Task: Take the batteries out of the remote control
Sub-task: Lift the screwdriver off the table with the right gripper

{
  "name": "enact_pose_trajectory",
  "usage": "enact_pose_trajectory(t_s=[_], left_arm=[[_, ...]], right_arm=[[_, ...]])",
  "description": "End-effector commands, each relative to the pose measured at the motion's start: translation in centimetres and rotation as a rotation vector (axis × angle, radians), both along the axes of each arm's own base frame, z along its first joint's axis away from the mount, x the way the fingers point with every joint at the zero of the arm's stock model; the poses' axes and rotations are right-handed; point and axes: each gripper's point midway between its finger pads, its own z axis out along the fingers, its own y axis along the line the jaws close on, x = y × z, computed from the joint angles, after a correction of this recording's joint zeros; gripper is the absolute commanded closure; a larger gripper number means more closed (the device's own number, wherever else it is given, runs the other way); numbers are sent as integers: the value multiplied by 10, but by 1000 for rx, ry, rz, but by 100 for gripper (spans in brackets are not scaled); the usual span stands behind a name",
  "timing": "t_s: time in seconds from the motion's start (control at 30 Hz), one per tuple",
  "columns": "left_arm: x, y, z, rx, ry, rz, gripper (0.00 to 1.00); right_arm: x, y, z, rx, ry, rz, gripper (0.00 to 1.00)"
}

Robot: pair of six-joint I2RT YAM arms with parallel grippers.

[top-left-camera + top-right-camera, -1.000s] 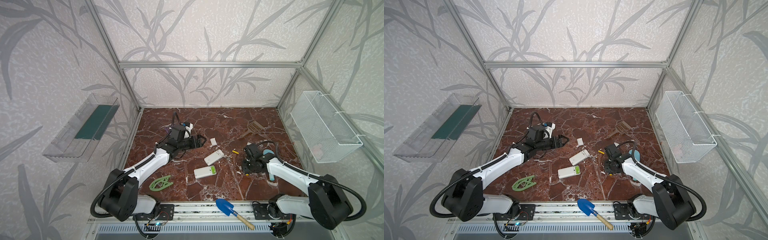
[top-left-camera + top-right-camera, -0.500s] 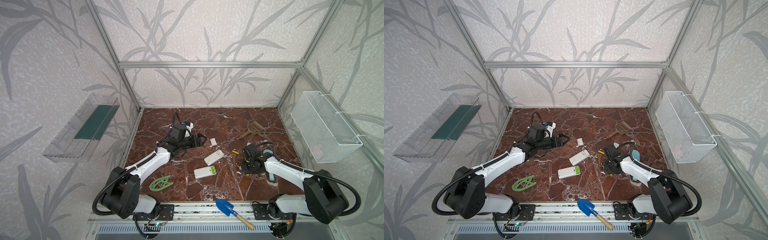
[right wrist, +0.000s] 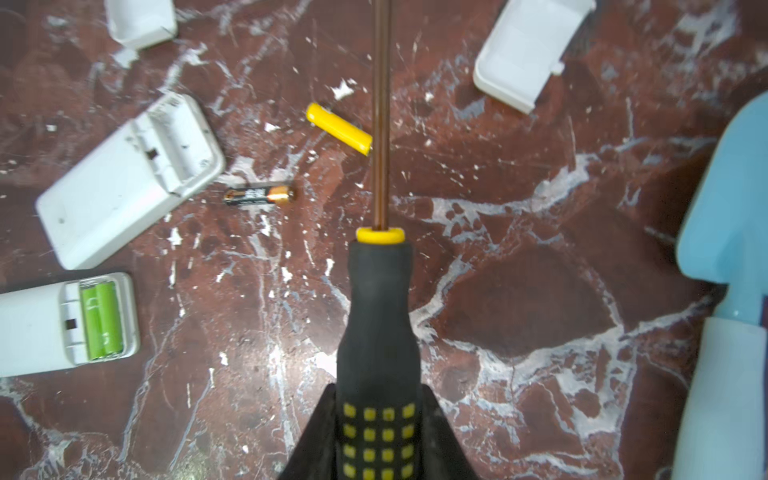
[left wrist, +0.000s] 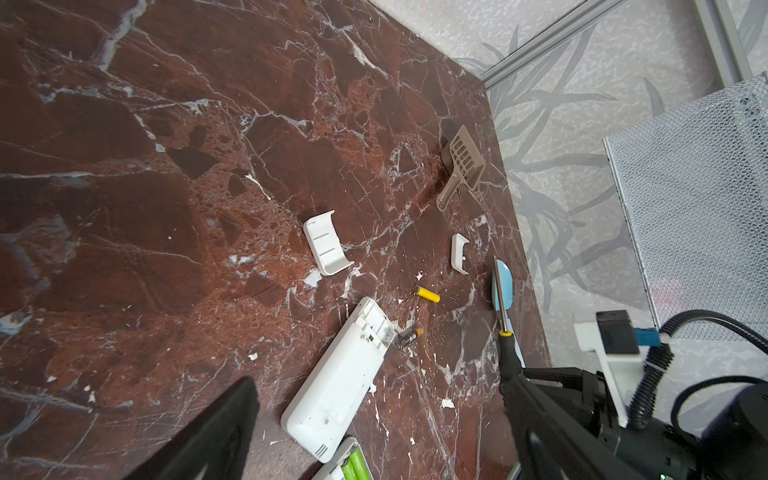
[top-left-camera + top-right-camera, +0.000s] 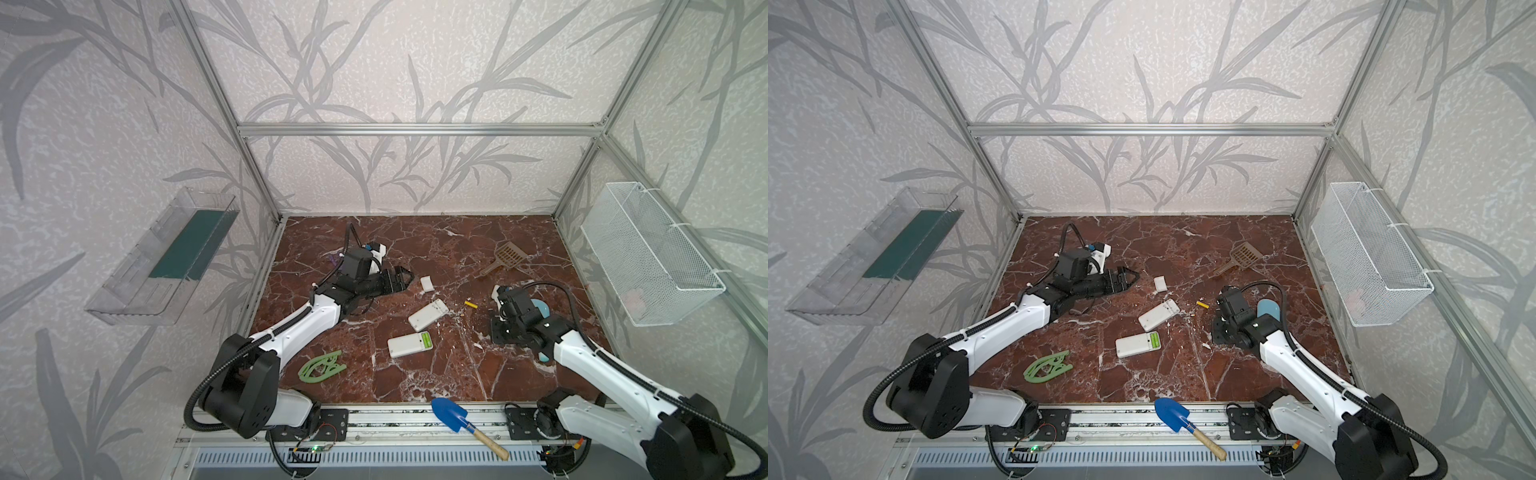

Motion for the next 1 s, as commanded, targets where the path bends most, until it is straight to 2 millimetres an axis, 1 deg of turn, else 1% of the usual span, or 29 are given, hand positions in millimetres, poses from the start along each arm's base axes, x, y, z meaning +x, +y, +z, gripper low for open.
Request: enact_pose_trajectory(t_s=[0.0, 0.07, 0.13, 0.33, 0.5, 0.73, 0.83, 0.97], left_arm=[[-1, -2, 11, -33, -30, 8, 6], [0, -3, 12, -36, -30, 12, 6], [1, -2, 13, -39, -30, 19, 6], [4, -1, 18, -50, -38, 41, 6], [7, -2, 22, -72, -40, 53, 6], [12, -1, 26, -91, -40, 85, 7], [13, 1, 27, -97, -40, 103, 7], [18, 1, 35, -117, -70, 121, 8]], right_arm=[[9, 27, 34, 42, -127, 127, 89], [10, 40, 44, 44, -167, 188, 89], [11, 49, 49, 28, -190, 233, 89], [13, 83, 50, -19, -209, 381, 90], [10, 110, 54, -60, -242, 505, 90], [4, 134, 56, -77, -284, 626, 90], [3, 141, 56, -91, -299, 668, 90], [2, 149, 59, -85, -320, 707, 90]])
